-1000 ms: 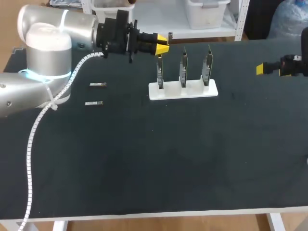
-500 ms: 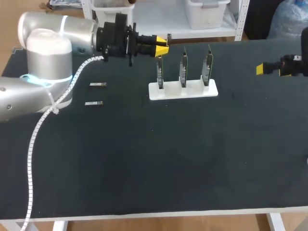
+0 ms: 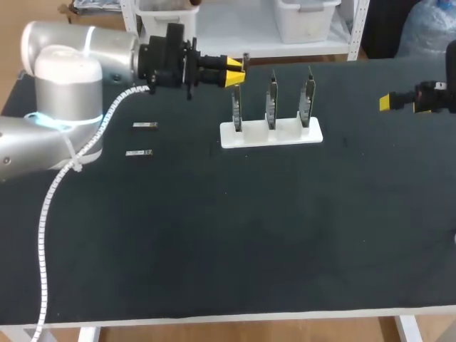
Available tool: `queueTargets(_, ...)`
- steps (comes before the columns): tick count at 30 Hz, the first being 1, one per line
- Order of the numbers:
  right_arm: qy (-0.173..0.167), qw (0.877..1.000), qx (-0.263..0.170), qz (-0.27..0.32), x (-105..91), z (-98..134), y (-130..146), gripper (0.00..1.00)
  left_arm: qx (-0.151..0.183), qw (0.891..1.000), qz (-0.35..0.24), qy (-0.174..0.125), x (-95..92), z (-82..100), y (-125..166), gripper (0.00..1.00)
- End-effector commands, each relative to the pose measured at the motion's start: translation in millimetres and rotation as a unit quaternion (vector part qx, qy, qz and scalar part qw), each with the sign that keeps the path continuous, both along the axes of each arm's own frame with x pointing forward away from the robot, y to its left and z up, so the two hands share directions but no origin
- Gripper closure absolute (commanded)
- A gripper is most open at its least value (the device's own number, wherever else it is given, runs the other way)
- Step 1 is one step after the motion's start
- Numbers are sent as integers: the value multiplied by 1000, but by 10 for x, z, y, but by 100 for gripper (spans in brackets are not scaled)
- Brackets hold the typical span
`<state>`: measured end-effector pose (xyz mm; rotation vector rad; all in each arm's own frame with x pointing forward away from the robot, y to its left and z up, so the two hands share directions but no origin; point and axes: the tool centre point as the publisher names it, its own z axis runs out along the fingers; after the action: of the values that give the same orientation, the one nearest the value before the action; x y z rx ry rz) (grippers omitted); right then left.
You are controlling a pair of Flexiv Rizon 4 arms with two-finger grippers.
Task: Pick up the optical module with the left hand, and insert it into the network port with the right hand.
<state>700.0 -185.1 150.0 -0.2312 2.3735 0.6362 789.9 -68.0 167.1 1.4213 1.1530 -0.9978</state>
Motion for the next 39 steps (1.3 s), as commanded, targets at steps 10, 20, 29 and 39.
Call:
queueTargets(10, 0, 1000, 0, 0, 0, 0, 1, 0, -2, 1000, -8, -9, -13, 26, -40, 100)
queueTargets(20, 0, 1000, 0, 0, 0, 0, 1, 0, -2, 1000, -8, -9, -13, 26, -40, 100)
queueTargets(29, 0, 1000, 0, 0, 0, 0, 1, 0, -2, 1000, -8, -9, -13, 26, -40, 100)
queueTargets(39, 0, 1000, 0, 0, 0, 0, 1, 0, -1, 1000, -6, -7, 12, 32, 44, 100)
